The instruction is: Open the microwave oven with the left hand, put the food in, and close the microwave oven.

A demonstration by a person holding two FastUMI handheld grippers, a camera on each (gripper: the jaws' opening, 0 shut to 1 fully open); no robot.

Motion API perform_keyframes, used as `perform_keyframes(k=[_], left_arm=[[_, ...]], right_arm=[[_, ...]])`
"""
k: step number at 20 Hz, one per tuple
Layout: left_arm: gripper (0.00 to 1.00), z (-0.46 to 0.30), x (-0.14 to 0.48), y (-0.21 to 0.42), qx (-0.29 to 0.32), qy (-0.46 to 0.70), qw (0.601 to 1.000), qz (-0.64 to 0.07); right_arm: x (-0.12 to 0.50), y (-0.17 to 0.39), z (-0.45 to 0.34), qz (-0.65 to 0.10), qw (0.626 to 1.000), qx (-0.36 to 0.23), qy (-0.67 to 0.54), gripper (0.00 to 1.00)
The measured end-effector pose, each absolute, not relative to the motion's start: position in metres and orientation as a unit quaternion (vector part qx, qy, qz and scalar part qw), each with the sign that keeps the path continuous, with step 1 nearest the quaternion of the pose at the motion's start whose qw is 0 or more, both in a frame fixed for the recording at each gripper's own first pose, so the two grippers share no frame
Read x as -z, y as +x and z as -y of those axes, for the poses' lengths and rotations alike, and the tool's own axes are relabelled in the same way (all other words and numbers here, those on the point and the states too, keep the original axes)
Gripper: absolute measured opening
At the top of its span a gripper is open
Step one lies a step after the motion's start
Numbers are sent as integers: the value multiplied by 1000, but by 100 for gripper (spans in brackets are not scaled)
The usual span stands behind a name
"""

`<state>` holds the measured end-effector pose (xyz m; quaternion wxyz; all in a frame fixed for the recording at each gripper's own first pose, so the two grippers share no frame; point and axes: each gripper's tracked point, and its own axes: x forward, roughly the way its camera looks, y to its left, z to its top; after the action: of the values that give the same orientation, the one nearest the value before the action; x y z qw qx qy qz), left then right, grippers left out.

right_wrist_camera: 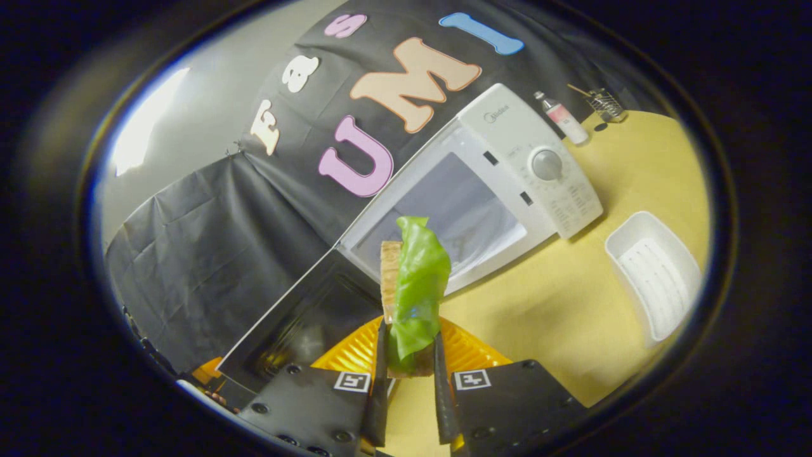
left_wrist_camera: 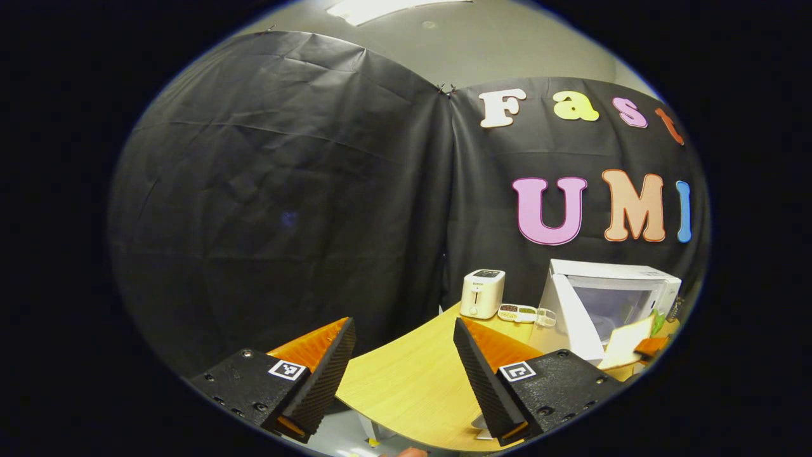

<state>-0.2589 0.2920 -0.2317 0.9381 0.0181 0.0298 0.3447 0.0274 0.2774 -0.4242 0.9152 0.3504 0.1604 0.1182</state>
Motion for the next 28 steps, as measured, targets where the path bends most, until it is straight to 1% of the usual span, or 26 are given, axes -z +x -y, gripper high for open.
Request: perform_keyframes(k=[1, 2, 8, 9, 10, 13, 14, 15, 17, 19, 20, 21, 22, 23, 28], left_arm=[[91, -292, 233, -259, -346, 16, 938, -31], [95, -293, 234, -260, -348, 15, 937, -32], [95, -302, 250, -264, -357, 2, 933, -48], [95, -303, 251, -264, -358, 0, 932, -49], [95, -305, 253, -264, -359, -1, 932, -50], [95, -307, 256, -261, -358, 0, 932, -54], [95, -308, 257, -259, -356, 2, 933, -56], [95, -307, 257, -257, -354, 4, 934, -58], [95, -309, 258, -255, -352, 9, 934, -62], [95, -312, 259, -256, -356, 16, 932, -68], [91, -314, 258, -257, -358, 19, 931, -69], [95, -315, 258, -257, -360, 20, 930, -69], [91, -315, 258, -255, -360, 19, 930, -69], [95, -315, 259, -254, -359, 17, 931, -68], [95, -313, 269, -244, -350, 2, 934, -75]], right_arm=[[422, 35, -283, -158, 914, -111, 356, 33], [420, 45, -289, -156, 913, -103, 364, 33], [419, 108, -302, -161, 920, -56, 352, 34], [422, 117, -306, -166, 918, -55, 356, 26], [423, 127, -310, -169, 918, -53, 355, 33], [429, 155, -310, -166, 925, -33, 340, 33], [432, 165, -307, -166, 928, -21, 332, 26], [434, 172, -304, -164, 931, -11, 326, 33], [437, 186, -297, -163, 932, 3, 324, 33], [440, 199, -295, -168, 928, 4, 334, 33], [442, 206, -293, -169, 928, 8, 333, 33], [443, 211, -291, -167, 929, 11, 331, 33], [443, 215, -292, -166, 929, 9, 331, 33], [443, 218, -294, -165, 931, 8, 325, 33], [444, 233, -297, -157, 948, -1, 276, 33]])
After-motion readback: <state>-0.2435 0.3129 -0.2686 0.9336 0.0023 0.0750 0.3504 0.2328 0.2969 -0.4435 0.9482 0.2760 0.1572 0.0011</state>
